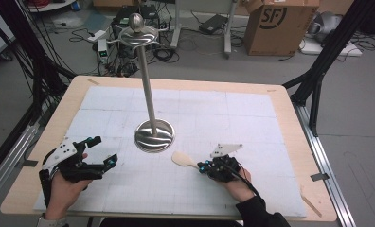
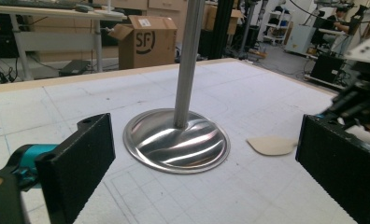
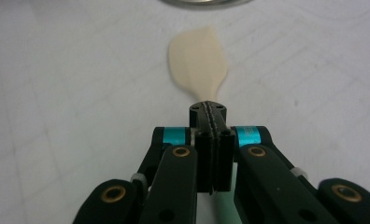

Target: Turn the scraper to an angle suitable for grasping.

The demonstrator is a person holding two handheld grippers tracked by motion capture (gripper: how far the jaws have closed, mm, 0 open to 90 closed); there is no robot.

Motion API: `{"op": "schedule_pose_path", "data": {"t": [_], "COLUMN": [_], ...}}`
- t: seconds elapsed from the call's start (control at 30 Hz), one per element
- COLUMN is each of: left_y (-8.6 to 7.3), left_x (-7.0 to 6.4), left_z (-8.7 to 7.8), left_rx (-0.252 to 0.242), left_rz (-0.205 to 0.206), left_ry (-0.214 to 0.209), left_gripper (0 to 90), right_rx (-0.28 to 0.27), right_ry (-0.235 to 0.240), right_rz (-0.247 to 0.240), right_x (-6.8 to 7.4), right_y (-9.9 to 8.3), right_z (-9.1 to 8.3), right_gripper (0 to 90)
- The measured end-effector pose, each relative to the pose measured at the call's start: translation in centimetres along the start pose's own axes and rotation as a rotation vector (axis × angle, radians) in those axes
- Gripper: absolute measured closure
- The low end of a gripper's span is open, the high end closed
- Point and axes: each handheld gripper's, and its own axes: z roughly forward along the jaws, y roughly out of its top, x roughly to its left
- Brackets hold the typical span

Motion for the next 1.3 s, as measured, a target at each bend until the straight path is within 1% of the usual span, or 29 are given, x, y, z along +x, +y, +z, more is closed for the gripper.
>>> {"op": "schedule_pose_path", "data": {"t": [0.03, 0.07, 0.1, 0.13, 0.17, 0.27, 0.33, 0.37, 0.43, 0.47, 0.53, 0.57, 0.6, 0.63, 0.67, 0.7, 0.73, 0.8, 0.83, 0.9, 0.93, 0.97, 1.0, 1.07, 1.13, 1.17, 1.2, 1.3], "left_y": [0.0, 0.0, 0.0, 0.1, 0.1, 0.0, 0.0, 0.0, 0.1, 0.1, 0.1, 0.1, 0.1, 0.0, 0.0, 0.0, 0.0, 0.0, 0.0, 0.0, 0.0, -0.1, -0.1, -0.1, -0.1, -0.2, -0.2, -0.1], "left_x": [0.0, -0.1, -0.1, -0.1, -0.1, -0.1, -0.2, -0.2, -0.2, -0.2, -0.1, -0.1, 0.0, 0.0, -0.1, -0.1, -0.1, -0.1, -0.1, -0.1, -0.1, -0.1, 0.0, 0.0, 0.0, 0.0, -0.1, 0.0], "left_z": [0.0, 0.0, 0.0, 0.0, 0.0, 0.1, 0.1, 0.1, 0.0, 0.0, -0.1, -0.1, -0.1, -0.1, -0.1, 0.0, 0.0, 0.1, 0.1, 0.1, 0.0, 0.0, 0.1, 0.1, 0.2, 0.2, 0.2, 0.0], "left_rx": [0.0, -0.002, -0.003, -0.004, -0.004, 0.001, 0.0, -0.004, -0.011, -0.014, -0.016, -0.016, -0.014, -0.014, -0.014, -0.011, -0.011, -0.007, -0.006, -0.008, -0.007, -0.007, -0.006, -0.003, 0.003, 0.005, 0.005, -0.004], "left_rz": [0.001, -0.001, -0.001, 0.002, 0.002, 0.003, 0.002, 0.001, 0.005, 0.004, 0.001, 0.001, -0.001, -0.001, -0.003, -0.001, -0.001, -0.002, 0.001, -0.002, -0.002, -0.001, -0.002, -0.002, -0.001, -0.001, 0.001, -0.002], "left_ry": [0.001, 0.001, 0.0, -0.001, -0.001, 0.0, 0.002, -0.001, -0.005, -0.003, 0.0, 0.0, 0.001, 0.002, 0.003, 0.001, 0.001, 0.002, 0.001, 0.0, 0.002, 0.003, 0.003, 0.004, 0.004, 0.006, 0.004, 0.003], "left_gripper": [5.2, 5.2, 5.2, 5.2, 5.2, 5.2, 5.2, 5.2, 5.2, 5.2, 5.2, 5.2, 5.2, 5.2, 5.2, 5.2, 5.2, 5.2, 5.2, 5.2, 5.2, 5.2, 5.2, 5.2, 5.2, 5.2, 5.2, 5.2], "right_rx": [-0.004, -0.001, -0.001, 0.014, 0.014, 0.049, 0.04, 0.04, 0.037, 0.036, 0.022, 0.022, 0.014, 0.014, 0.014, 0.01, 0.01, 0.003, 0.003, -0.004, -0.005, -0.002, 0.009, -0.024, -0.043, -0.043, -0.054, -0.041], "right_ry": [-0.001, 0.0, 0.0, -0.007, -0.007, -0.028, -0.033, -0.057, -0.066, -0.076, -0.099, -0.099, -0.125, -0.125, -0.131, -0.156, -0.176, -0.198, -0.198, -0.207, -0.209, -0.209, -0.22, -0.178, -0.159, -0.159, -0.137, -0.124], "right_rz": [-0.002, 0.005, 0.005, 0.0, 0.0, -0.018, -0.004, 0.001, 0.0, 0.004, 0.014, 0.014, 0.033, 0.033, 0.043, 0.072, 0.075, 0.082, 0.082, 0.098, 0.102, 0.098, 0.087, 0.085, 0.058, 0.058, 0.031, 0.012], "right_x": [0.4, 0.5, 0.5, 0.6, 0.6, 0.6, 0.3, -0.1, -0.2, -0.6, -1.7, -1.7, -2.7, -2.7, -3.1, -4.1, -4.4, -5.2, -5.2, -5.9, -6.0, -6.1, -5.5, -4.9, -3.9, -3.9, -3.2, -2.7], "right_y": [-0.9, -1.3, -1.3, -2.2, -2.2, -3.2, -3.6, -3.6, -3.6, -3.5, -3.3, -3.3, -2.9, -2.9, -2.8, -2.2, -2.0, -1.6, -1.6, -1.2, -1.1, -1.0, -0.7, -0.1, 0.9, 0.9, 2.2, 3.3], "right_z": [-0.7, -1.1, -1.1, -1.9, -1.9, -2.4, -2.8, -2.9, -2.9, -2.8, -2.5, -2.5, -2.3, -2.3, -2.1, -1.7, -1.5, -1.0, -1.0, -0.7, -0.6, -0.5, -0.6, -0.5, -0.1, -0.1, 1.0, 2.6], "right_gripper": [89.9, 89.9, 89.9, 89.9, 89.9, 89.9, 89.9, 89.9, 89.9, 89.7, 89.8, 89.8, 89.7, 89.7, 89.7, 89.8, 89.8, 89.8, 89.8, 89.8, 89.8, 89.9, 89.9, 89.9, 89.9, 89.9, 89.8, 89.9]}}
